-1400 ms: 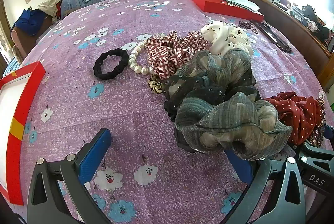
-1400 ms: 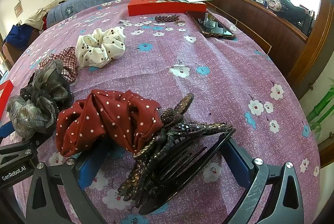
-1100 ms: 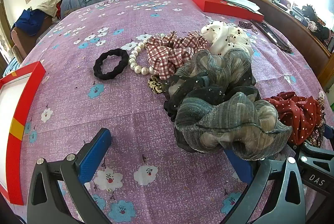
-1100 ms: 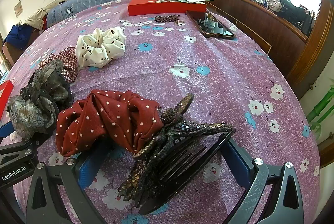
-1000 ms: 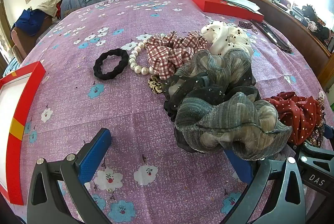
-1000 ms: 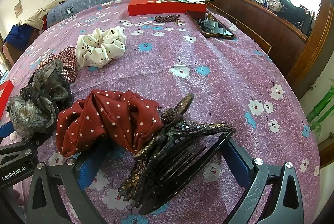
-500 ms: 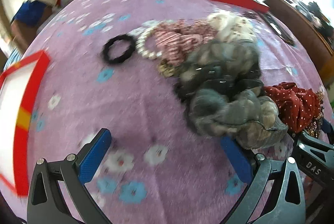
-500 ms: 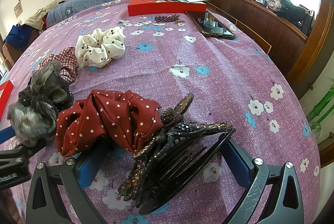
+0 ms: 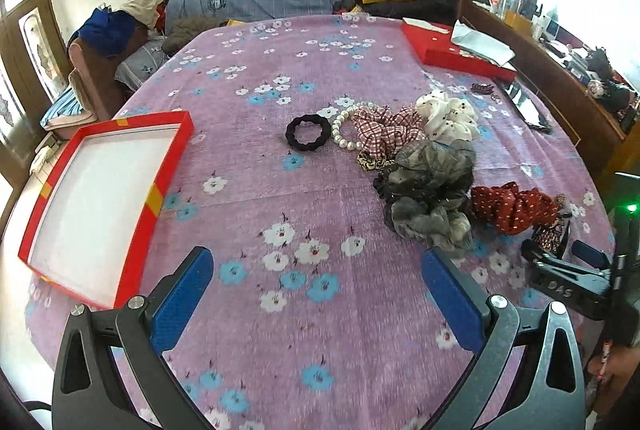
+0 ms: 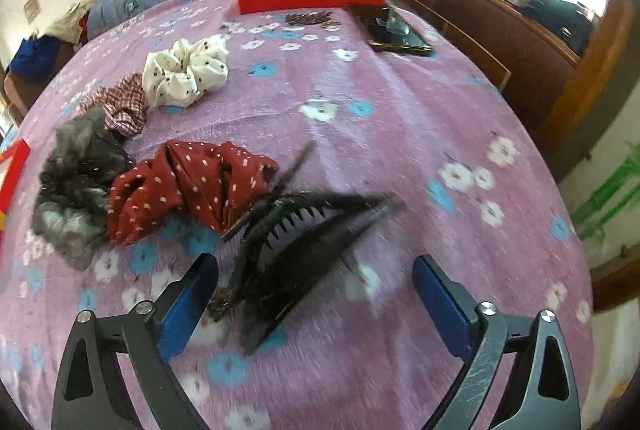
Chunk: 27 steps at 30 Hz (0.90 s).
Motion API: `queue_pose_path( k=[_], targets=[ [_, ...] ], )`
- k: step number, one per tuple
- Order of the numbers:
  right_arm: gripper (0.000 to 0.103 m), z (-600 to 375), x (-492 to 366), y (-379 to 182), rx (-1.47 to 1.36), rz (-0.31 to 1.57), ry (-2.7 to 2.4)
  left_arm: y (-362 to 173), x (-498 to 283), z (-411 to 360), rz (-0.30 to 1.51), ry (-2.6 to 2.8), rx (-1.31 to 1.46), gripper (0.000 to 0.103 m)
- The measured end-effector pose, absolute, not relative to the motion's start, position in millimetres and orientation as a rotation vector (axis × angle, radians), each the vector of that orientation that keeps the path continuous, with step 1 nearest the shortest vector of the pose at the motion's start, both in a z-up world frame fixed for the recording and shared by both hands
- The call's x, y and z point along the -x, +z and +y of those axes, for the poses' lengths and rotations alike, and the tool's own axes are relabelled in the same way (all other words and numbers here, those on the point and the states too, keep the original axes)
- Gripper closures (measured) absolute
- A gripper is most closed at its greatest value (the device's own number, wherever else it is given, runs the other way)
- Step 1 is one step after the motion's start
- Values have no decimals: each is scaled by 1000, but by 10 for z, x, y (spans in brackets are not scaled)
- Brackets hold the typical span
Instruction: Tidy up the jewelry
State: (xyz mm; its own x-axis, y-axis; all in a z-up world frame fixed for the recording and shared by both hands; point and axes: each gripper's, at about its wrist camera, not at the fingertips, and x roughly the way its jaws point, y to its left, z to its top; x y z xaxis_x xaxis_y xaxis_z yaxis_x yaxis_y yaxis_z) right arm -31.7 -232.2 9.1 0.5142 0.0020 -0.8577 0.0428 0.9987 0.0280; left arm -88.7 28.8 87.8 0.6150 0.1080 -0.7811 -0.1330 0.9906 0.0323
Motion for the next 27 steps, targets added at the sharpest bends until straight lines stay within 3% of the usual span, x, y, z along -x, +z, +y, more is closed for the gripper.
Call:
queue_pose_path(
  k=[12,27],
  targets=[
    [4,-2416,811,783,-153,932,-79,1244,1125,162,790,65,4,0],
    [4,-2009,1228,1040,-116,964,-99,1331,1334,431,832,64,43,0]
  ],
)
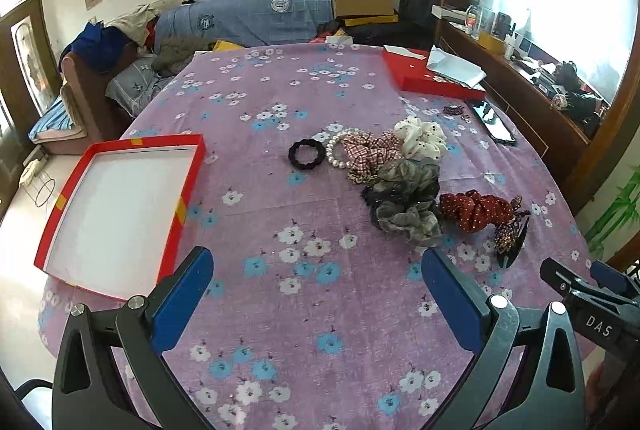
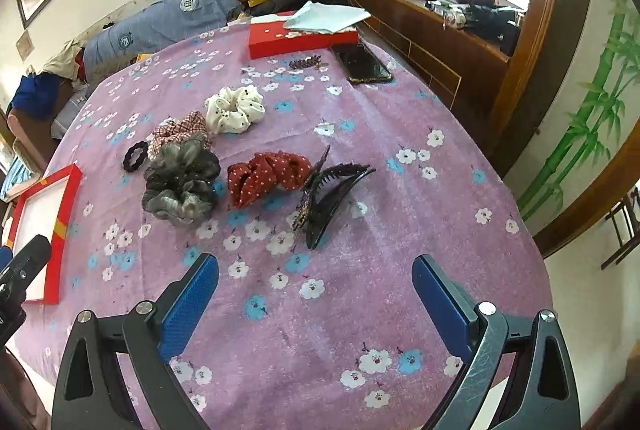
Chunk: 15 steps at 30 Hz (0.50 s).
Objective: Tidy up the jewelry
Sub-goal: 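Move both tools toward the scrunchie pile on the bed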
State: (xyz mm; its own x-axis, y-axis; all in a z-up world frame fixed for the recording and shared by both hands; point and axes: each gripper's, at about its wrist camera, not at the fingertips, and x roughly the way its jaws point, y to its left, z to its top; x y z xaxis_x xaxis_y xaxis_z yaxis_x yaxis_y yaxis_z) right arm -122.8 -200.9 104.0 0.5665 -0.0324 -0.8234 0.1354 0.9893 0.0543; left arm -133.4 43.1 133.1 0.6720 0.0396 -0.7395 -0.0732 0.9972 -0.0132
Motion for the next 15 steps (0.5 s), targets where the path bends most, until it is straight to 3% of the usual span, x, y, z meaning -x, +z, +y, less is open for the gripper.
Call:
queue_pose_path(
  k=[15],
  targets=[
    [4,-1791,1279,1131,-91,947,-125,1273,1341,643,883,50,58,0]
  ],
)
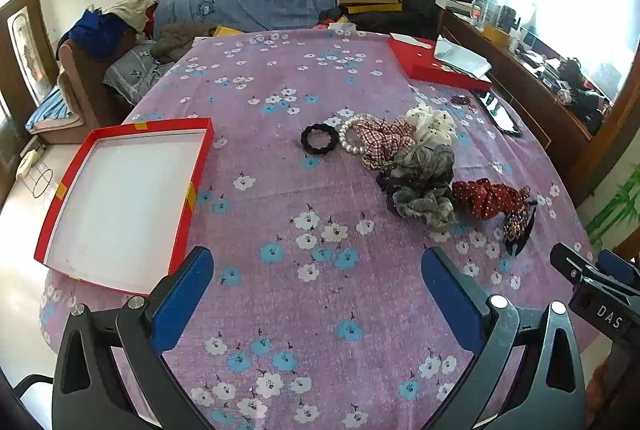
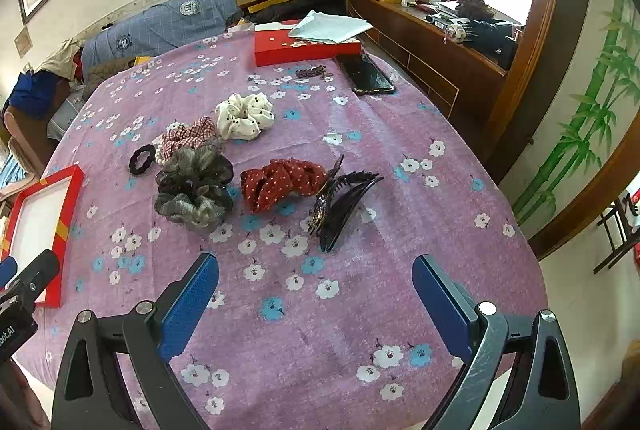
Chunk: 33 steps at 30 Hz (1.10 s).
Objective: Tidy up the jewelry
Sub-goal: 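Move both tools toward the scrunchie pile on the bed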
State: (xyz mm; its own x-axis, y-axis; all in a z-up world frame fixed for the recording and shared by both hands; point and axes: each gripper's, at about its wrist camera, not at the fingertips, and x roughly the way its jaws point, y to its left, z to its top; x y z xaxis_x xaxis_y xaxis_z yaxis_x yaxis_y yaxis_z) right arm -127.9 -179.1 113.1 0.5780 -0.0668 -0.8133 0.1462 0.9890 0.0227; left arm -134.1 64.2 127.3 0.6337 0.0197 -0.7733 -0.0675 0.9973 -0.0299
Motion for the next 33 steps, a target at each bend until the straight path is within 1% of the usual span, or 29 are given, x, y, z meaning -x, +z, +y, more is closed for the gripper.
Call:
queue_pose_path(
  k=[8,18,26,33],
  targets=[
    [4,-1729,1397,1149,-92,944,-147,1343,1407,682,856,31,24,0],
    [4,-1615,1560,1240,-91,904,-176,1525,1395,913,819,41,-34,0],
    [4,-1474,1550,1310,-98,883,-171,1647,1402,1022,796,30,-102,0],
    [4,-1242,1499,1334,-72,879,-146,1636,1392,1159,808,25,-141,0]
  ],
)
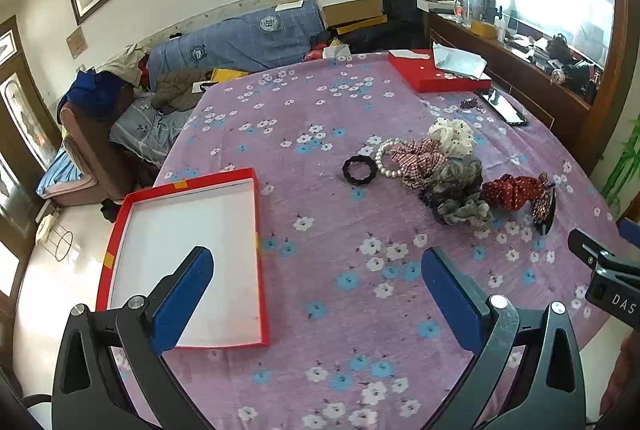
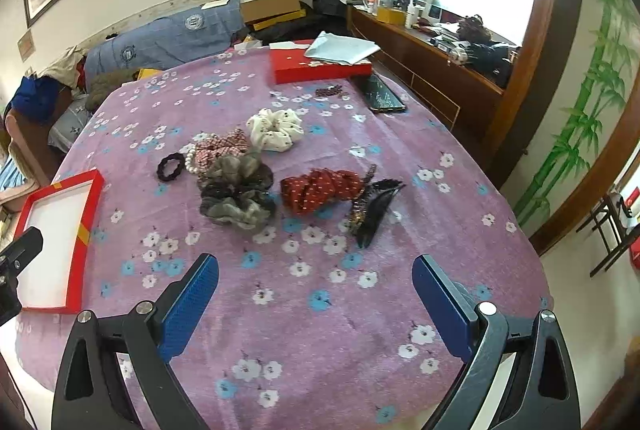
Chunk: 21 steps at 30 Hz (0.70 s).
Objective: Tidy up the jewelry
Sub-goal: 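Move both tools toward the scrunchie pile on the bed, then grasp the grey sheer scrunchie with the left tool while the right tool grasps the red polka-dot scrunchie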
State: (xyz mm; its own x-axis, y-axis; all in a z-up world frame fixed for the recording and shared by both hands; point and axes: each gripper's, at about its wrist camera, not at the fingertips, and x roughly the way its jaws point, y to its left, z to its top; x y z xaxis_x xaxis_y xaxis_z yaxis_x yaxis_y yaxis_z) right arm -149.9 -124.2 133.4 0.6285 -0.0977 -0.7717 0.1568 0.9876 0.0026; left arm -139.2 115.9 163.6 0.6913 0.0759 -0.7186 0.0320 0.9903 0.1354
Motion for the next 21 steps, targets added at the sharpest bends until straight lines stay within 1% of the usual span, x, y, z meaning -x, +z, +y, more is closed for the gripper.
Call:
queue_pose_path(
  k=[21],
  targets=[
    [4,-813,1391,1088,-44,981,-119,1261,1244,1657,960,-14,-76,0]
  ],
)
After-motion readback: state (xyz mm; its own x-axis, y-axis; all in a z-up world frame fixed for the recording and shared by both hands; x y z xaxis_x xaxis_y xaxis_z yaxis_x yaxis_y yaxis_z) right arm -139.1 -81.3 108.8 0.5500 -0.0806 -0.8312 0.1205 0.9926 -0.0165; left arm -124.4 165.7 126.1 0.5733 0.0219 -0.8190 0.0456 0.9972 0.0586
